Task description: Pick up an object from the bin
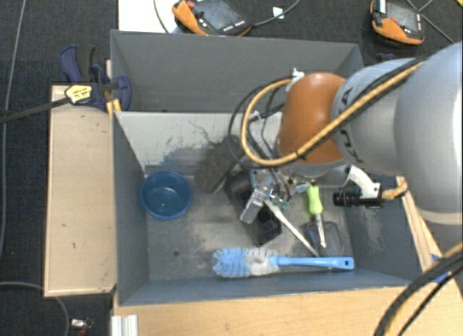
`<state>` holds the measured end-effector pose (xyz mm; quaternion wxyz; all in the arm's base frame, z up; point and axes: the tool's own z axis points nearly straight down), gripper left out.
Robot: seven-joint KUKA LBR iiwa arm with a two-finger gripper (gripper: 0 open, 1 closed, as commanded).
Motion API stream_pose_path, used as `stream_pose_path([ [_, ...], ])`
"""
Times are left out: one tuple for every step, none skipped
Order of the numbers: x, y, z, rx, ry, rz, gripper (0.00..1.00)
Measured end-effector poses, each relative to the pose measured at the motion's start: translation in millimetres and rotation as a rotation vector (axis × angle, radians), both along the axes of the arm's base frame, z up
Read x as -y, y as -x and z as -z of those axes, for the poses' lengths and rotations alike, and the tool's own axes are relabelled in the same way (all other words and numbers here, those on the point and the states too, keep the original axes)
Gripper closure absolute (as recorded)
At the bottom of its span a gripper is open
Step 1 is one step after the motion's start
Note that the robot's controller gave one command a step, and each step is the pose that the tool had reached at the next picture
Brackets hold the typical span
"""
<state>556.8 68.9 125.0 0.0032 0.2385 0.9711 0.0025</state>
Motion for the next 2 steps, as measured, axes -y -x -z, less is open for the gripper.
stream_pose_path([
  [4.6,-6.9,51.8,0.014,0.001,0.104,0.0],
  [10.0,-9.3,50.4,0.017,-0.006,0.197,1.0],
])
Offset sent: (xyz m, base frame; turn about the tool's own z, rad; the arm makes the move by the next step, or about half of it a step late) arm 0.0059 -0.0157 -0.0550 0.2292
